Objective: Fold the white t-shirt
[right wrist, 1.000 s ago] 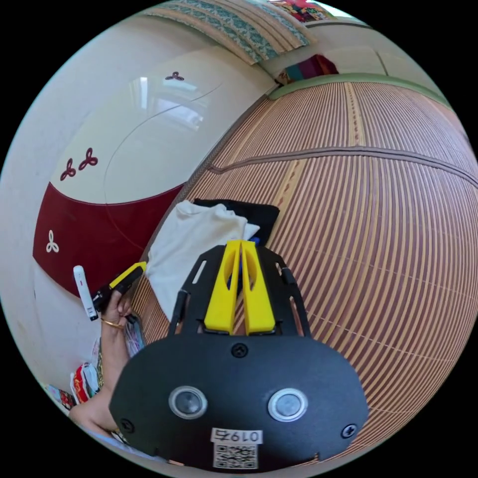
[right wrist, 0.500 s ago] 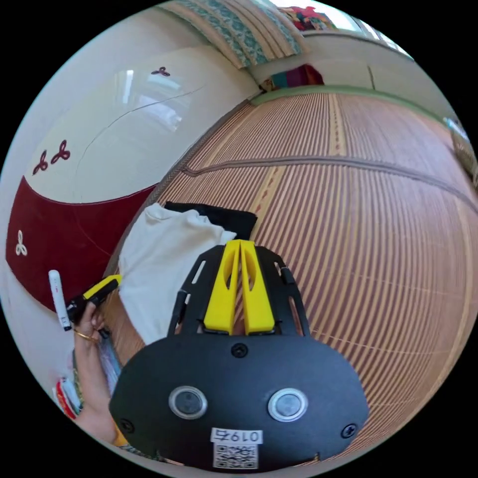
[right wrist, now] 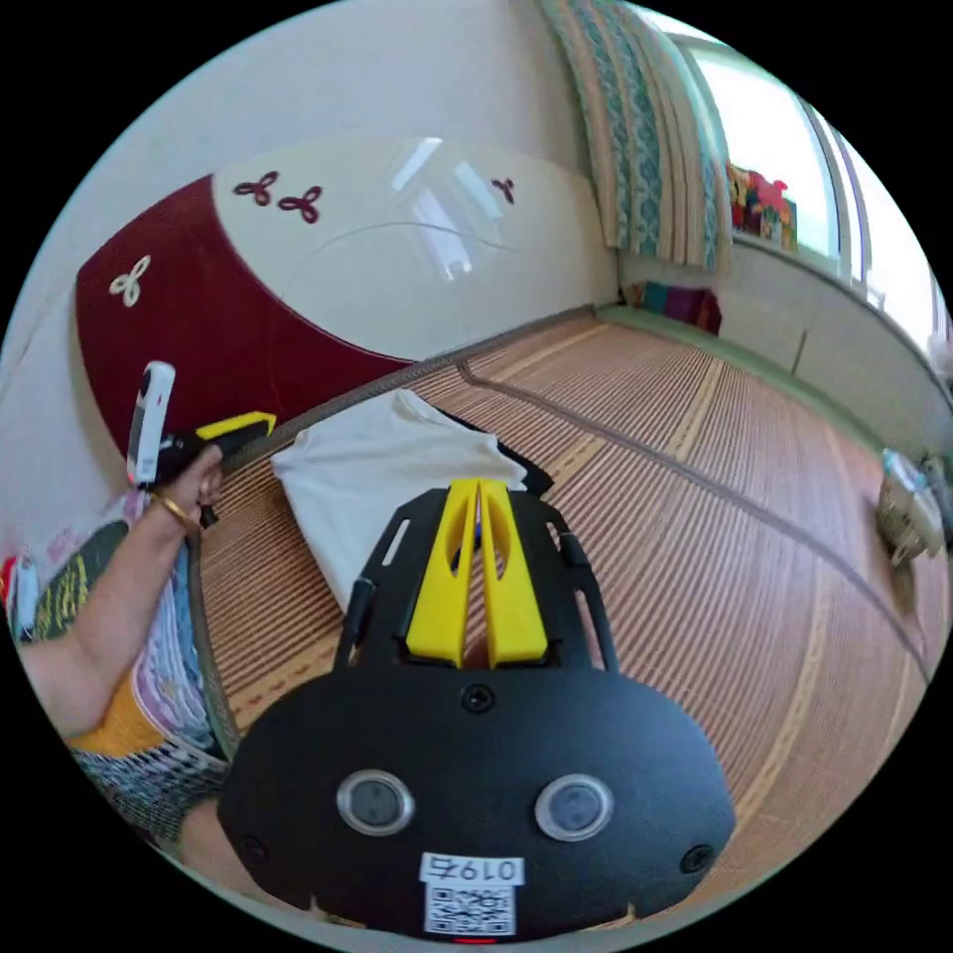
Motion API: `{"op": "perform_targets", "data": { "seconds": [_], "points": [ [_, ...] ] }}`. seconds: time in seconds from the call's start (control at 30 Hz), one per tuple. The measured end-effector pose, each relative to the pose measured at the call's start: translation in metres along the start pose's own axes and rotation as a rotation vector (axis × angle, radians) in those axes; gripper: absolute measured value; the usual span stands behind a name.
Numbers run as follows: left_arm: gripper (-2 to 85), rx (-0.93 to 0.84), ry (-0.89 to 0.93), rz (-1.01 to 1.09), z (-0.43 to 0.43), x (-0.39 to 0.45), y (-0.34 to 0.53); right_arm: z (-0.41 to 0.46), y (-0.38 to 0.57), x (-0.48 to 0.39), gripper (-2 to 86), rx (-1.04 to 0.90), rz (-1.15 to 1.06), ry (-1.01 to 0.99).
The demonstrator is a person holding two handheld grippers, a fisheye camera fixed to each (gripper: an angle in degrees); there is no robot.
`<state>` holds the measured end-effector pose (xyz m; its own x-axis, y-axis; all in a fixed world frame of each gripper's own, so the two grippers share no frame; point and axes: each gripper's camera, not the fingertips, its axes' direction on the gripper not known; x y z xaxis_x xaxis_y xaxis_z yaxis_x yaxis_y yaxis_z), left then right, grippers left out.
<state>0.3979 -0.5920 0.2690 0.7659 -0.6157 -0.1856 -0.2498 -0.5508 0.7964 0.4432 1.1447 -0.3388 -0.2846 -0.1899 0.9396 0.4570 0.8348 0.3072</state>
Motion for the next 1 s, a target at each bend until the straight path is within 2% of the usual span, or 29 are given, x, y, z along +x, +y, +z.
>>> {"op": "perform_targets", "data": {
  "seconds": [0.07, 0.17, 0.2, 0.3, 0.37, 0.5, 0.57, 0.6, 0.7, 0.77, 0.87, 1.0],
  "points": [
    [1.0, 0.194, -0.076, 0.062, -0.042, 0.023, 0.002, -0.081, 0.050, -0.059, -1.0, 0.094, -0.214, 0.190],
    [0.9, 0.352, -0.077, 0.205, -0.086, 0.074, 0.009, -0.171, 0.140, -0.108, -1.0, 0.151, -0.331, 0.491],
    [0.9, 0.380, -0.057, 0.232, -0.096, 0.087, 0.011, -0.188, 0.160, -0.115, -1.0, 0.153, -0.340, 0.529],
    [0.8, 0.480, 0.143, 0.385, -0.144, 0.151, 0.026, -0.270, 0.255, -0.139, -1.0, 0.095, -0.309, 0.648],
    [0.8, 0.549, 0.294, 0.563, -0.179, 0.207, 0.043, -0.316, 0.316, -0.160, -1.0, -0.021, -0.267, 0.800],
    [0.7, 0.564, 0.427, 0.729, -0.222, 0.285, 0.048, -0.371, 0.358, -0.189, -1.0, -0.091, -0.113, 0.840],
    [0.7, 0.509, 0.646, 0.788, -0.255, 0.326, 0.051, -0.391, 0.358, -0.206, -1.0, -0.048, -0.030, 0.861],
    [0.7, 0.504, 0.693, 0.792, -0.264, 0.335, 0.054, -0.395, 0.356, -0.210, -1.0, -0.025, -0.015, 0.867],
    [0.6, 0.484, 0.946, 0.668, -0.298, 0.363, 0.069, -0.412, 0.338, -0.242, -1.0, 0.118, 0.048, 0.841],
    [0.5, 0.444, 1.228, 0.558, -0.309, 0.382, 0.088, -0.421, 0.322, -0.276, -1.0, 0.190, 0.026, 0.812],
    [0.6, 0.490, 1.348, 0.544, -0.313, 0.420, 0.126, -0.438, 0.307, -0.325, -1.0, 0.224, -0.077, 0.829],
    [0.7, 0.497, 1.397, 0.681, -0.308, 0.463, 0.166, -0.478, 0.303, -0.372, -1.0, 0.288, -0.086, 0.873]
  ]
}}
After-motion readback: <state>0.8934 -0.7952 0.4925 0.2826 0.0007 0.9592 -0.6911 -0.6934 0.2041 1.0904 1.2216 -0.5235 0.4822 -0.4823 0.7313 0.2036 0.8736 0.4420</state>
